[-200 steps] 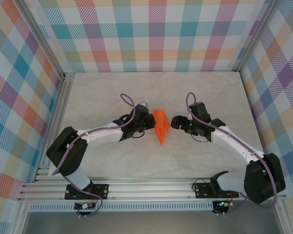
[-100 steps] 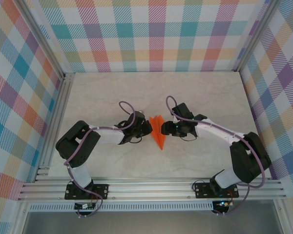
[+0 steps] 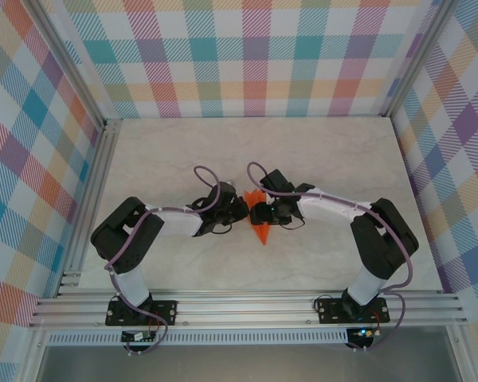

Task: Fold a paper plane with a square sheet of paper (pick it up from the middle)
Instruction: Move the paper plane to the center of the table.

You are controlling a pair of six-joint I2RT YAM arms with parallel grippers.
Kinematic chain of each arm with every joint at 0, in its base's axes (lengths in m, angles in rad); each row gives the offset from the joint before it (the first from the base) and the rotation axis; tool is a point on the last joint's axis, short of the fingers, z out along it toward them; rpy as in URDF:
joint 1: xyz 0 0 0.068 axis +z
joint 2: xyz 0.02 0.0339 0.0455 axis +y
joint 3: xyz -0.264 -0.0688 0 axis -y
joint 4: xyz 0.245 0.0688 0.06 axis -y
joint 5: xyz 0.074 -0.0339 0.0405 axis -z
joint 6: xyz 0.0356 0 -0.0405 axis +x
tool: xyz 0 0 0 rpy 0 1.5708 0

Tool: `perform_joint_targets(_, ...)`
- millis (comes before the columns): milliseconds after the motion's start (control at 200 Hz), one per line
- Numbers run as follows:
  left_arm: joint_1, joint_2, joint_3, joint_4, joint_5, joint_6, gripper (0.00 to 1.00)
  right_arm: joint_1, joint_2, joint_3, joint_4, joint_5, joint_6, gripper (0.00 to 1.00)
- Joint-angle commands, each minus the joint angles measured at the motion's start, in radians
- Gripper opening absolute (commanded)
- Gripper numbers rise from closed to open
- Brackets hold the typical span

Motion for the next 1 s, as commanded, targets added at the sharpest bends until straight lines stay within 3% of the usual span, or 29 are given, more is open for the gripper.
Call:
perform_joint_targets(0,0.010,0.010,-0.012,0.023,0.011,-0.001,0.00,0.008,0.019,0.027,-0.030,0.021,-0.010,0.63)
perform_joint_targets(120,0.011,0.012,-0.012,0.022,0.011,-0.002,0.00,0.008,0.030,0.031,-0.021,0.010,-0.010,0.61)
perform_joint_targets(345,0.012,0.013,-0.010,0.022,0.011,-0.003,0.00,0.023,0.070,0.061,-0.034,0.000,-0.015,0.46)
perform_joint_targets(505,0.013,0.010,-0.011,0.022,0.013,-0.002,0.00,0.034,0.084,0.074,-0.051,0.029,-0.011,0.43)
perform_joint_targets(635,0.014,0.008,-0.012,0.020,0.013,-0.003,0.00,0.039,0.097,0.082,-0.065,0.050,-0.006,0.34)
perform_joint_targets(765,0.017,-0.001,-0.014,0.020,0.014,-0.003,0.00,0.043,0.115,0.093,-0.077,0.063,0.000,0.32)
perform_joint_targets(995,0.032,-0.036,-0.023,0.008,0.009,-0.004,0.12,0.047,0.140,0.111,-0.081,0.071,0.004,0.22)
